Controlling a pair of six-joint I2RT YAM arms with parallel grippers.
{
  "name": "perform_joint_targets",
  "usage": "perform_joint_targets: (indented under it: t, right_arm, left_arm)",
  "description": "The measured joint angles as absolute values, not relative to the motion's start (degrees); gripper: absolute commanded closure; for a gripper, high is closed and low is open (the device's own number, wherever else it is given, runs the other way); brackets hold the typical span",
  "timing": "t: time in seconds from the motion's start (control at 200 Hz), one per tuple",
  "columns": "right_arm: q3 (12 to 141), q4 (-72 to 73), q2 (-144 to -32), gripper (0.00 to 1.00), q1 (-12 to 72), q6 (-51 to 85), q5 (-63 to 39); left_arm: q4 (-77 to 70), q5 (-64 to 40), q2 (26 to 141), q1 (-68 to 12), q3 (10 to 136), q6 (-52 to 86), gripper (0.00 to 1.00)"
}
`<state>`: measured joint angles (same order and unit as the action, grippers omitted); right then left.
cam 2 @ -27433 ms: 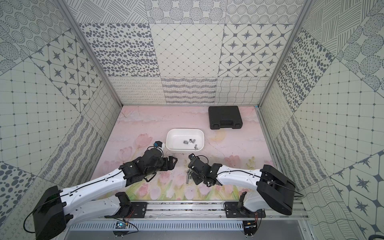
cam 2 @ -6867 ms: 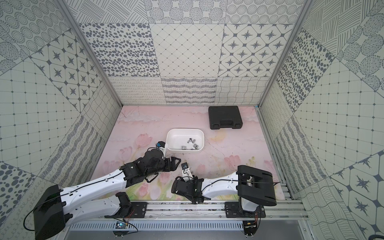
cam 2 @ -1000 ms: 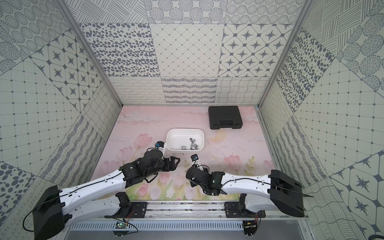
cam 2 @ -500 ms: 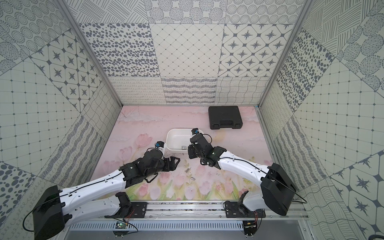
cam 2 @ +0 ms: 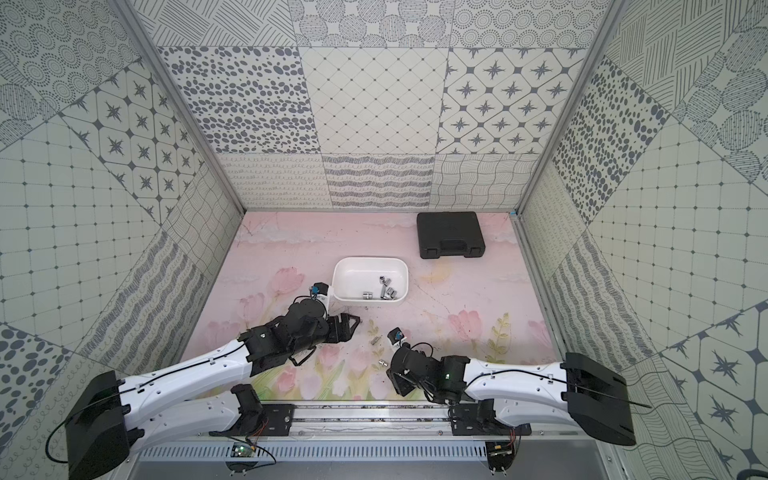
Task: Put the socket on the desktop into the storage box
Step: Pick up the socket head from the center of the board, then place the socket head in the storage box.
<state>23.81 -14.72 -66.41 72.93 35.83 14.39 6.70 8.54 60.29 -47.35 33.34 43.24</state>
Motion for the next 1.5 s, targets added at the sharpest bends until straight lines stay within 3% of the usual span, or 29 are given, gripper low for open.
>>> perform_joint_targets:
  t: [0.345,0.5,0.625,0.775,0.986,1.501]
  right_arm:
    - [27.6,-5.5,-78.5,0.45,74.1,35.3,17.2]
    - [28.8,-2.6,-81.3,0.59,74.9,35.2,17.3]
    - [29.3,-0.4,-83.1,0.73,75.0,35.3,17.5]
    - [29.4,1.2,-84.2,0.86,75.3,36.0,17.6]
    - [29.4,1.6,-84.2,0.96,76.0,36.9,17.7]
    - [29.6,-4.9,-79.2,1.0,75.4,37.6,22.4]
  left_arm:
    - [7.2,11.0,62.2,-47.4,33.4,42.9,0.13]
    - [8.9,11.2,62.4,-47.4,33.2,45.6,0.14]
    - [11.4,10.7,62.3,-47.4,31.6,50.7,0.32]
    - [14.5,8.0,61.1,-47.5,27.4,57.8,0.31]
    - [21.0,4.4,60.6,-49.2,25.4,68.0,0.29]
    - [13.5,1.6,66.2,-53.3,25.0,84.3,0.33]
